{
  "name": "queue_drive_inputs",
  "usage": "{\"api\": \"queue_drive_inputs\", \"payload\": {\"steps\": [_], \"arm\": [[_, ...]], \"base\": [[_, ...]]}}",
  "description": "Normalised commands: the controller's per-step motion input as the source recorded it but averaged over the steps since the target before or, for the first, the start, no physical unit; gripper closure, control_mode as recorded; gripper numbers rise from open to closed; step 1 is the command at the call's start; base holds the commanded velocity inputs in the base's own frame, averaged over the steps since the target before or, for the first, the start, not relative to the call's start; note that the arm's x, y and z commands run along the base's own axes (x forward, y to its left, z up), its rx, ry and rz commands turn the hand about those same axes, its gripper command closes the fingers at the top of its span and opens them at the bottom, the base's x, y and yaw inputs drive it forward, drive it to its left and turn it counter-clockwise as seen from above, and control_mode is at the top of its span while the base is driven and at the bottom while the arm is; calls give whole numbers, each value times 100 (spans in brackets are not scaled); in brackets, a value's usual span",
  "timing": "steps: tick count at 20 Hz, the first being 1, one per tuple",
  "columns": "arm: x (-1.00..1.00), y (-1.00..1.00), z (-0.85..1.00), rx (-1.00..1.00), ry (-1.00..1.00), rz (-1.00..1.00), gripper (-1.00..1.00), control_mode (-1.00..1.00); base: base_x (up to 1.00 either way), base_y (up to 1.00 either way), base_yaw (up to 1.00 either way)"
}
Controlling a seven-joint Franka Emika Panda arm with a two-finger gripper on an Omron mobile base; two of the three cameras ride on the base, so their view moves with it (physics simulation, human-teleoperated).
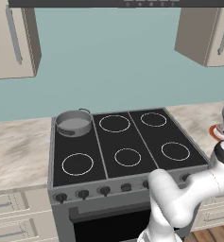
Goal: Retrieve the frozen meat and place it in the pot on a burner. Then turn the burner on.
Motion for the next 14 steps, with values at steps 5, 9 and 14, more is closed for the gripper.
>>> {"api": "queue_drive_inputs", "payload": {"steps": [5,9,14], "arm": [[0,1,0,0,0,0,-100,-100],[0,6,0,0,0,0,-100,-100],[0,7,0,0,0,0,-100,-100]], "base": [[0,0,0],[0,0,0],[0,0,0]]}}
